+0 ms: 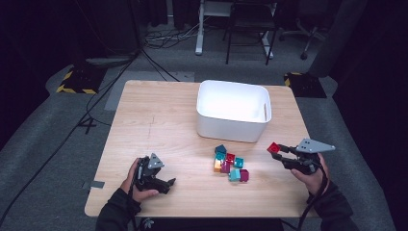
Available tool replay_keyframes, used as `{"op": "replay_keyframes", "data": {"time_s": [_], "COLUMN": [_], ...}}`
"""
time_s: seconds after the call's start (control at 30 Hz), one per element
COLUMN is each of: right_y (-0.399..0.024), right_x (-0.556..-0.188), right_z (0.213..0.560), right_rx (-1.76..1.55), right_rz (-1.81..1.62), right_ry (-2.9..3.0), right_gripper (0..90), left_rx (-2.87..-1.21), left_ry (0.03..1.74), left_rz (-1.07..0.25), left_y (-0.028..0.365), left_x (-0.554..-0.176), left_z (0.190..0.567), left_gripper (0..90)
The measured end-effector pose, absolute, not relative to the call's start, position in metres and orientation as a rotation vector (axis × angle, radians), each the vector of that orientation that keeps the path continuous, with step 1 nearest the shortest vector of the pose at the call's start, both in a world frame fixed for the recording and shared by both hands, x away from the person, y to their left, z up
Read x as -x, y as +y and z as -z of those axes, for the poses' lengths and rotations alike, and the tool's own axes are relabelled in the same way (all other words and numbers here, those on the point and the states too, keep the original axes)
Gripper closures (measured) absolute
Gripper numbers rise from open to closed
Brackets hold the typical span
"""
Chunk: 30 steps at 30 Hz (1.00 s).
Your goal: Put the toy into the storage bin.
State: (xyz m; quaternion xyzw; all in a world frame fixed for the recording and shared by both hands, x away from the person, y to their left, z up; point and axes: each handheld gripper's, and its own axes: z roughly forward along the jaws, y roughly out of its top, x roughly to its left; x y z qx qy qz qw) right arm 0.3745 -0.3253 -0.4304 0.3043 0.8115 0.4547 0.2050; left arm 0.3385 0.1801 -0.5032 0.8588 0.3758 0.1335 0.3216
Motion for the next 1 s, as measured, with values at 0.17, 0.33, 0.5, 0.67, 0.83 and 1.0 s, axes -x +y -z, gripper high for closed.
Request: {"op": "replay_keyframes", "data": {"time_s": [0.17, 0.33, 0.5, 0.67, 0.83, 1.0], "right_y": [-0.324, -0.322, -0.322, -0.323, -0.320, -0.314], "right_x": [-0.381, -0.385, -0.386, -0.389, -0.395, -0.401], "right_z": [0.414, 0.399, 0.383, 0.371, 0.354, 0.344], "right_rx": [-0.867, -0.837, -0.825, -0.811, -0.778, -0.758], "right_rz": [-1.323, -1.315, -1.347, -1.359, -1.344, -1.338], "right_ry": [2.230, 2.211, 2.178, 2.147, 2.132, 2.131], "right_gripper": [59.2, 59.2, 59.2, 59.2, 59.2, 59.2], "left_rx": [-2.256, -2.256, -2.256, -2.255, -2.254, -2.249], "left_ry": [0.987, 0.986, 0.986, 0.986, 0.990, 1.003], "left_rz": [-0.351, -0.351, -0.351, -0.350, -0.351, -0.328], "left_y": [0.180, 0.180, 0.180, 0.180, 0.180, 0.179], "left_x": [-0.338, -0.339, -0.339, -0.339, -0.339, -0.338], "left_z": [0.503, 0.503, 0.503, 0.503, 0.503, 0.504], "left_gripper": [0.5, 0.5, 0.4, 0.4, 0.4, 0.3]}}
